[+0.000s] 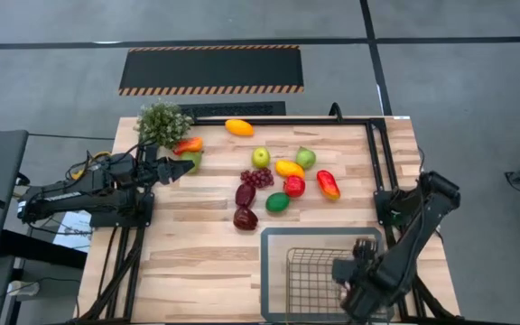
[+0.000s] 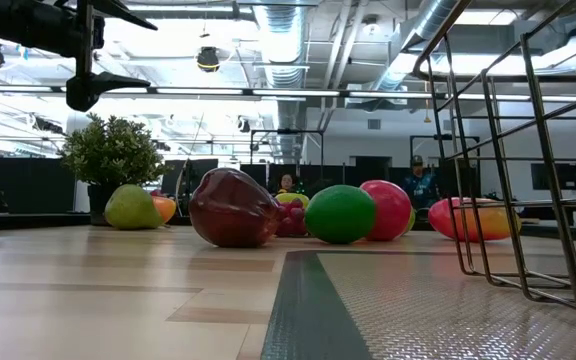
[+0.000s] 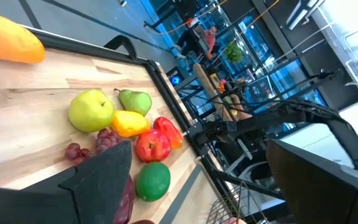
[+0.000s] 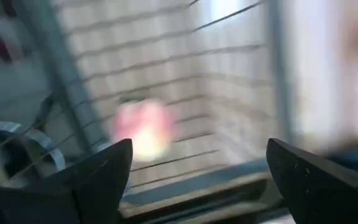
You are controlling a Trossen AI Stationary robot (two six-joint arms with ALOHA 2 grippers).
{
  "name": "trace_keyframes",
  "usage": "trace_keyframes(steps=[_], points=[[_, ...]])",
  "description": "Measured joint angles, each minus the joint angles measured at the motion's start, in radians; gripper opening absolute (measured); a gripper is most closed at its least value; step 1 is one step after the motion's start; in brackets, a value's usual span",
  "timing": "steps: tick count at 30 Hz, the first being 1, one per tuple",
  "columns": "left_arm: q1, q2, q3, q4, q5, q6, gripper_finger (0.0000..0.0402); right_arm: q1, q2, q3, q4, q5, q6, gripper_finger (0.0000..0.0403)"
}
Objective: Build produce basket
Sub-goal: Put the red mango into the wire basket
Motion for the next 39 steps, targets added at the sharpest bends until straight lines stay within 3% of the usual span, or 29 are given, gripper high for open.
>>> trace_keyframes(steps=[7,13,20,25,30,39], points=[[0.001,0.000,0.000,0.003,0.009,-0.004,0.0360,-0.172,-0.160,0.022,0.002,0.161,-0.002,0.0386],[-0.001,0.000,0.000,0.004,0.015,-0.005,0.0360,-0.397,-0.309,-0.043,0.002,0.286,0.012,0.0385],[-0.001,0.000,0.000,-0.001,0.014,-0.004,0.0360,-0.690,-0.392,-0.224,0.004,0.279,-0.109,0.0386],[0.000,0.000,0.000,-0.001,0.011,-0.002,0.0360,-0.836,-0.409,-0.415,0.076,0.259,-0.198,0.0384],[-0.001,0.000,0.000,-0.002,0.009,0.010,0.0360,-0.926,-0.443,-0.614,0.298,0.171,-0.274,0.0384],[0.000,0.000,0.000,-0.004,-0.013,0.017,0.0360,-1.024,-0.428,-0.831,0.577,0.146,-0.368,0.0384]])
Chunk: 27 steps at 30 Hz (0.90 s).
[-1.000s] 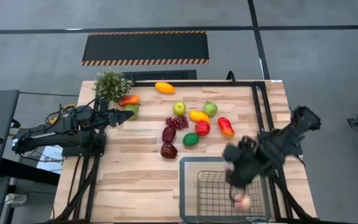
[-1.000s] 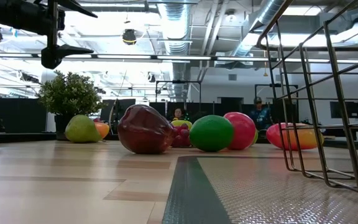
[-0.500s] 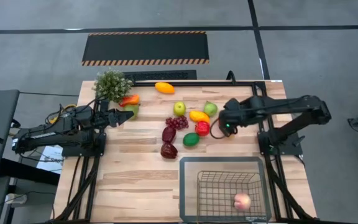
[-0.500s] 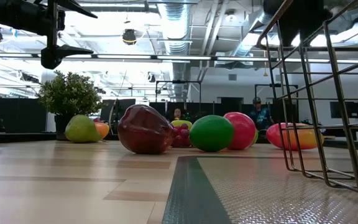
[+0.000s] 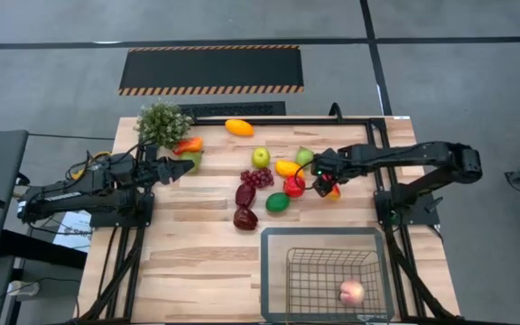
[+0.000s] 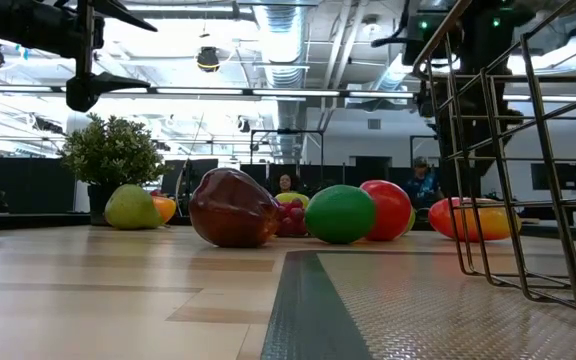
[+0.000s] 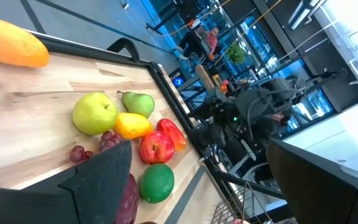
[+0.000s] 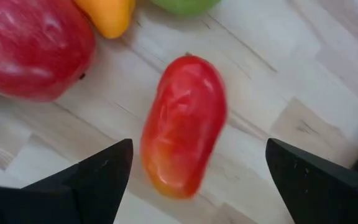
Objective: Build produce basket
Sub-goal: Put the red mango into the wire basket
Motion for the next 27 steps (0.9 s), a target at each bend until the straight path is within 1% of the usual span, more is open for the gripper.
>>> trace_keyframes(steps=[2,7,11,15,17,22,24,27], points=[[0.000,0.000,0.000,0.000,-0.003,0.001,0.0360,-0.011,0.008,-0.037,0.049,-0.006,-0.006,0.0384],[0.000,0.000,0.000,0.000,-0.005,0.003,0.0360,-0.052,0.018,-0.123,0.195,-0.064,-0.038,0.0384],[0.000,0.000,0.000,0.000,-0.005,0.001,0.0360,-0.077,0.030,-0.164,0.247,-0.078,-0.048,0.0384],[0.000,0.000,0.000,0.000,-0.006,0.001,0.0360,-0.089,0.042,-0.168,0.278,-0.076,-0.066,0.0383],[0.000,0.000,0.000,0.000,-0.006,0.002,0.0360,-0.094,0.044,-0.171,0.274,-0.091,-0.074,0.0380],[0.000,0.000,0.000,-0.007,-0.006,0.002,0.0360,-0.094,0.104,-0.170,0.293,-0.120,-0.093,0.0358],[0.000,0.000,0.000,-0.007,-0.005,0.002,0.0360,-0.093,0.135,-0.171,0.293,-0.130,-0.090,0.0343],[0.000,0.000,0.000,-0.007,-0.006,0.002,0.0360,-0.080,0.146,-0.164,0.293,-0.135,-0.090,0.0314]])
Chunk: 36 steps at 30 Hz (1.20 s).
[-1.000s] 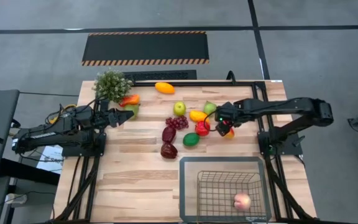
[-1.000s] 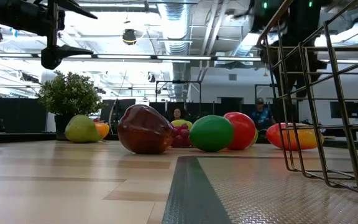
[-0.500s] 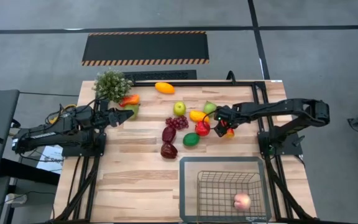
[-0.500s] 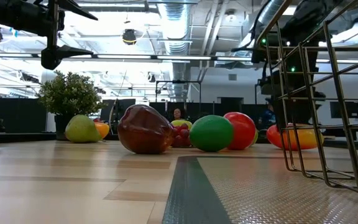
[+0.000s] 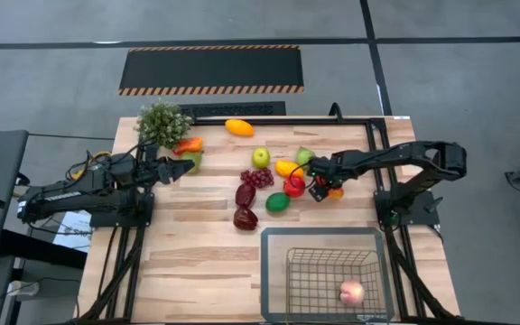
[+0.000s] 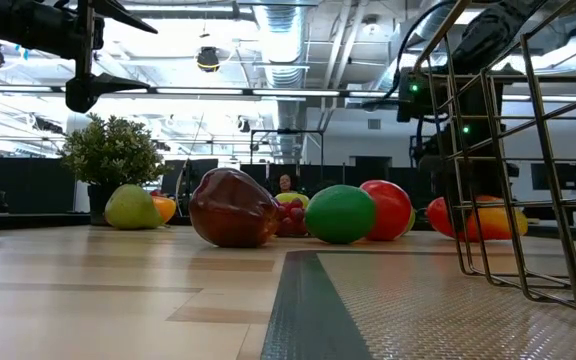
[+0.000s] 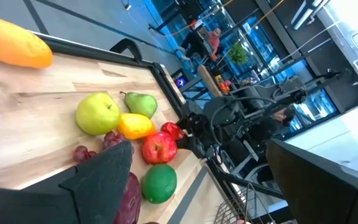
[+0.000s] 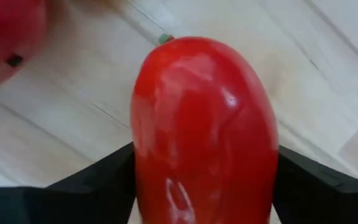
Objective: Build produce basket
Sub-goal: Put the red mango into the wire basket
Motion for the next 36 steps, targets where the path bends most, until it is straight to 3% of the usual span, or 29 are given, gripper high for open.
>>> trace_keyframes(steps=[5,12,16,21,25,31,36], points=[[0.000,0.000,0.000,0.000,0.000,0.003,0.0360,0.006,-0.041,0.038,-0.060,-0.002,-0.003,0.0278],[0.000,0.000,0.000,0.002,0.000,0.014,0.0360,0.030,-0.194,0.167,-0.206,-0.012,-0.003,0.0275],[0.000,0.000,0.000,0.002,0.000,0.013,0.0360,0.113,-0.300,0.283,-0.279,-0.060,0.006,0.0274],[0.000,0.000,0.000,0.003,0.000,0.010,0.0360,0.312,-0.395,0.391,-0.294,-0.089,0.106,0.0274],[0.000,0.000,0.000,0.003,0.003,0.006,0.0360,0.542,-0.421,0.420,-0.285,-0.084,0.253,0.0276],[0.000,0.000,0.000,0.003,0.003,0.004,0.0360,0.876,-0.351,0.420,-0.239,-0.065,0.479,0.0280],[0.000,0.000,0.000,0.002,0.003,-0.004,0.0360,1.050,-0.256,0.420,-0.181,-0.038,0.623,0.0281]])
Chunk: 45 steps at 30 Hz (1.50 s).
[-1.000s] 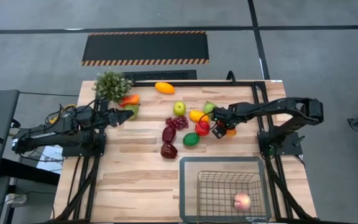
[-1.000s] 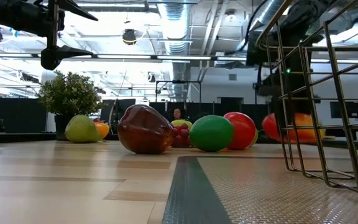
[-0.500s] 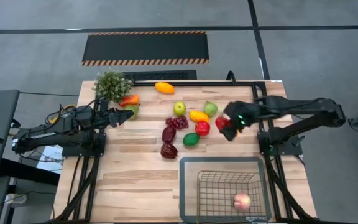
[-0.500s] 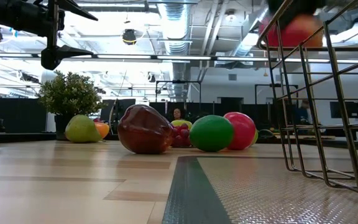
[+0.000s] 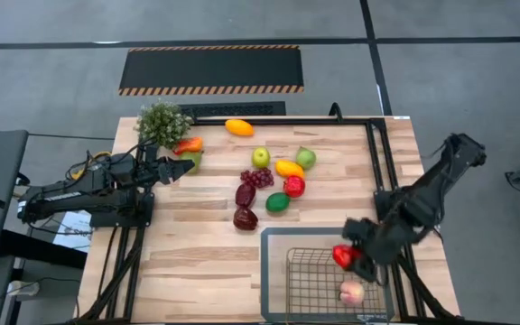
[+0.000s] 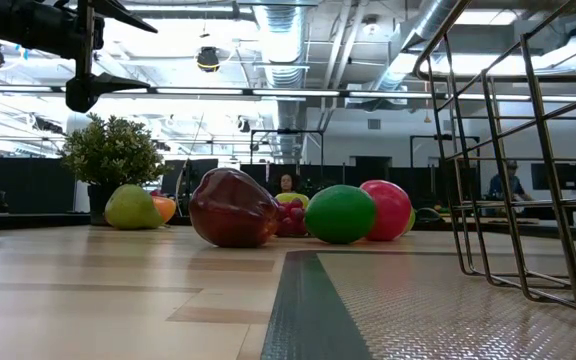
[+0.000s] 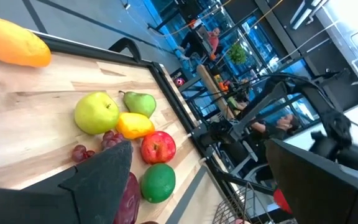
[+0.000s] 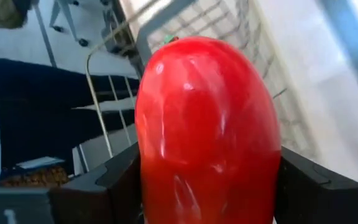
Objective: Build produce basket
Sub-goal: Put the red mango into the wire basket
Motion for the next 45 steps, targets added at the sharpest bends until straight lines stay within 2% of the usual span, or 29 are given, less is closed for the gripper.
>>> trace_keyframes(steps=[7,13,27,36,40,45], points=[[0.000,0.000,0.000,-0.002,0.000,0.009,0.0360,0.120,0.151,0.000,-0.013,-0.001,0.060,0.0281],[0.000,0.000,0.000,-0.027,0.000,0.010,0.0360,0.117,0.218,-0.001,-0.135,-0.001,0.031,0.0282],[0.000,0.000,0.000,-0.055,0.000,0.010,0.0360,0.122,0.357,-0.001,-0.140,-0.028,-0.156,0.0282],[0.000,0.000,0.000,-0.055,-0.002,0.012,0.0360,0.121,0.416,-0.001,-0.175,-0.035,-0.164,0.0282],[0.000,0.000,0.000,-0.055,-0.002,0.014,0.0360,0.118,0.405,0.000,-0.179,-0.034,-0.163,0.0301],[0.000,0.000,0.000,-0.055,-0.003,0.013,0.0360,0.118,0.405,0.000,-0.183,-0.035,-0.163,0.0349]])
